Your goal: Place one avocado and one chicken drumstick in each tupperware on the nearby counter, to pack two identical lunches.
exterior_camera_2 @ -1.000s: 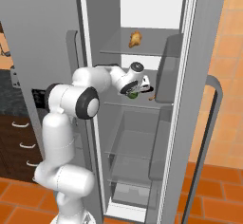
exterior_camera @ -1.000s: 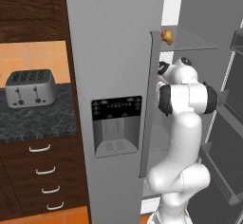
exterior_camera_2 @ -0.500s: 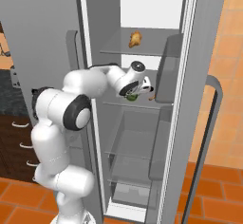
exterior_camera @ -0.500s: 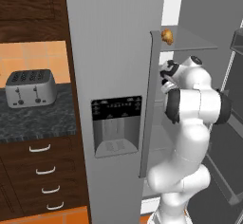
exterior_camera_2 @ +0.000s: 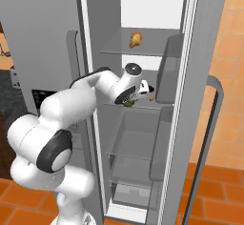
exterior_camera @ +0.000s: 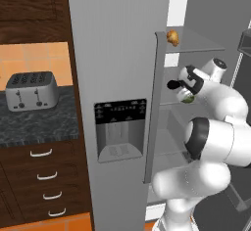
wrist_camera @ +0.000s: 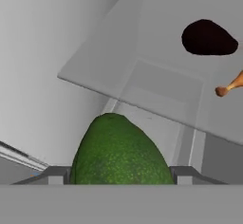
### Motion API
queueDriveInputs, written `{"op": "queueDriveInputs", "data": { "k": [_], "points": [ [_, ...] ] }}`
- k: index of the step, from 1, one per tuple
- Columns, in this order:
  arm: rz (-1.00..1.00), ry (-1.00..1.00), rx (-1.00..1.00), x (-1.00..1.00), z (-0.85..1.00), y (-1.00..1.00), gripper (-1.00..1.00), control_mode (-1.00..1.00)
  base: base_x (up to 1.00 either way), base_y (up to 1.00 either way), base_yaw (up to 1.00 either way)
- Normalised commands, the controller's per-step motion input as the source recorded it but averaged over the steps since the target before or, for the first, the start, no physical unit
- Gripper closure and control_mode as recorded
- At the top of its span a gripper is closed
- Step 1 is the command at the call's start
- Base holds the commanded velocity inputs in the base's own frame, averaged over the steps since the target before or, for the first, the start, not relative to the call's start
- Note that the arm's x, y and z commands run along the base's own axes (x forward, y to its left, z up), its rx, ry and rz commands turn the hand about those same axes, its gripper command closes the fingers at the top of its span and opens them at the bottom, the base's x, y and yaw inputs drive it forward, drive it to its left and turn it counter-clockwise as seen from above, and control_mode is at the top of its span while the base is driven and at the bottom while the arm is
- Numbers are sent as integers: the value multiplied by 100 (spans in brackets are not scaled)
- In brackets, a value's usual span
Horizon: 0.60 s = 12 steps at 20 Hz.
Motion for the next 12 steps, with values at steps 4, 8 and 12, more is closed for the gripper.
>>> {"op": "queueDriveInputs", "data": {
  "k": [4, 8, 12],
  "points": [
    [-11, 0, -1, -100, 6, 27, 100, -100, 0, 0, 0],
    [-13, 0, -1, -100, 4, 34, 100, -100, 0, 0, 0],
    [-11, 0, 0, -100, 24, 31, 100, -100, 0, 0, 0]
  ]
}}
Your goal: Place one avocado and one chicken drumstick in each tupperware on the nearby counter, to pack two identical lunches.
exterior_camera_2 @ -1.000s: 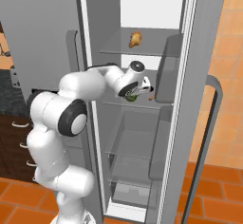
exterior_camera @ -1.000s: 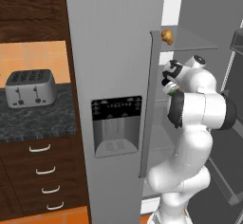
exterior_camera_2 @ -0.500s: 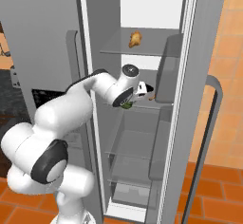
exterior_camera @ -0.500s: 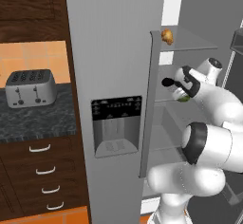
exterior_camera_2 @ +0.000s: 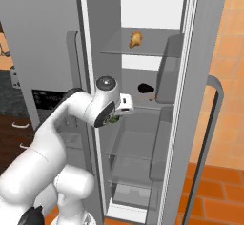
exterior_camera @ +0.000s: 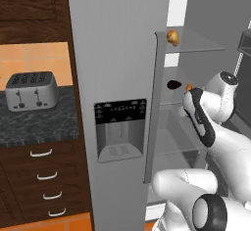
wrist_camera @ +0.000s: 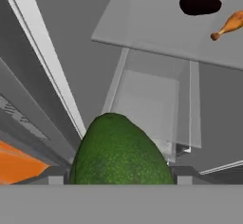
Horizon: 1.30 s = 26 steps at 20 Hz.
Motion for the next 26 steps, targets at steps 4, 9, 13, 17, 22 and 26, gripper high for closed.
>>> {"op": "queueDriveInputs", "data": {
  "k": [4, 9, 13, 17, 22, 26],
  "points": [
    [-9, 6, 0, -100, 60, 14, 100, -100, 0, 0, 0],
    [-7, 6, -1, -92, 21, 27, 100, -100, 0, 0, 0],
    [-3, 3, 0, -43, 0, 9, 100, -100, 0, 0, 0],
    [0, 0, 0, -20, 0, 0, 100, 100, -11, 4, 0],
    [0, 0, 0, 0, 0, 0, 100, 100, -41, 65, 0],
    [0, 0, 0, 0, 0, 0, 100, 100, -11, 99, 0]
  ]
}}
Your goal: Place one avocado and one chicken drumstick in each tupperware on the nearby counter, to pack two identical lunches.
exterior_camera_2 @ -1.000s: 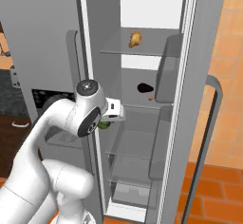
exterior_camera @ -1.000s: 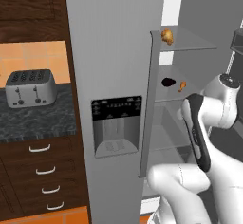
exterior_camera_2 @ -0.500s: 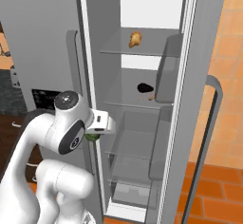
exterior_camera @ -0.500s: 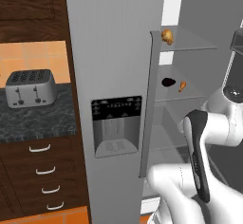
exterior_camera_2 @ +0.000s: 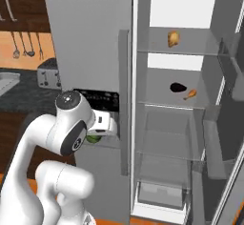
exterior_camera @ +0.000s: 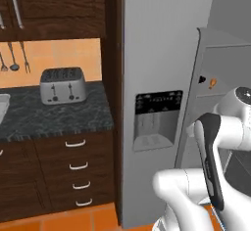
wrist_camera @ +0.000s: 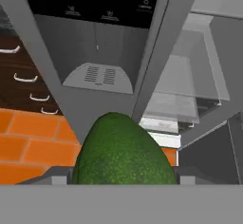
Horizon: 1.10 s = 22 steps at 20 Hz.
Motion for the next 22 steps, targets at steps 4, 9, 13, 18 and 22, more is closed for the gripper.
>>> {"op": "queueDriveInputs", "data": {
  "k": [4, 9, 13, 18, 22],
  "points": [
    [0, 0, 0, 0, 0, 0, 100, 100, -11, 100, 0],
    [0, 0, 0, 0, 0, 0, 100, 100, -2, 100, 0],
    [0, 0, 0, 0, 0, 0, 100, 100, 0, 100, 0],
    [0, 0, 0, 0, 0, 0, 100, 100, 17, 100, 1],
    [0, 0, 0, 0, 0, 0, 100, 100, 47, 100, 2]
  ]
}}
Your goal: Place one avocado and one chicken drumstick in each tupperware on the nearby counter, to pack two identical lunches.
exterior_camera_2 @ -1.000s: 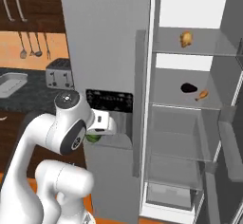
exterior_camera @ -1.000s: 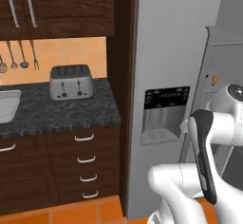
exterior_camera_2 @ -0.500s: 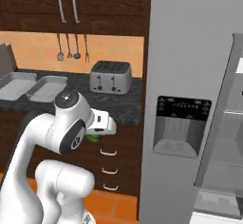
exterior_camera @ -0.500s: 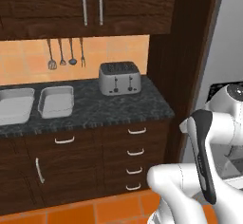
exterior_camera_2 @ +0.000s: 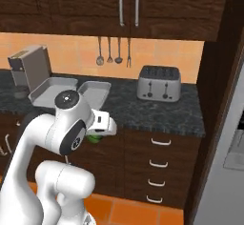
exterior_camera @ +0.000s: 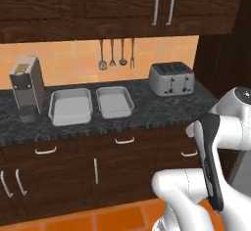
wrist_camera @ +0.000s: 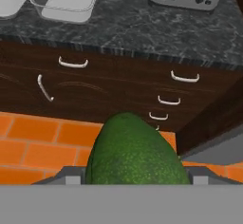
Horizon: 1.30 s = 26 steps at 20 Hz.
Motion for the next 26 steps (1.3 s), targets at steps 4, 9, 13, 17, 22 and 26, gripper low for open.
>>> {"op": "queueDriveInputs", "data": {
  "k": [4, 9, 13, 17, 22, 26],
  "points": [
    [0, 0, 0, 0, 0, 0, 100, 100, 79, 84, 1],
    [0, 0, 0, 0, 0, 0, 100, 100, 74, 31, 0],
    [0, 0, 0, 0, 0, 0, 100, 100, 52, 3, 0],
    [0, 0, 0, 14, -9, 3, 100, -100, 41, 7, 0],
    [0, 0, 1, 59, -42, 15, 100, -100, 0, 0, 0],
    [0, -1, 0, 99, -69, 20, 100, -100, 0, 0, 0]
  ]
}}
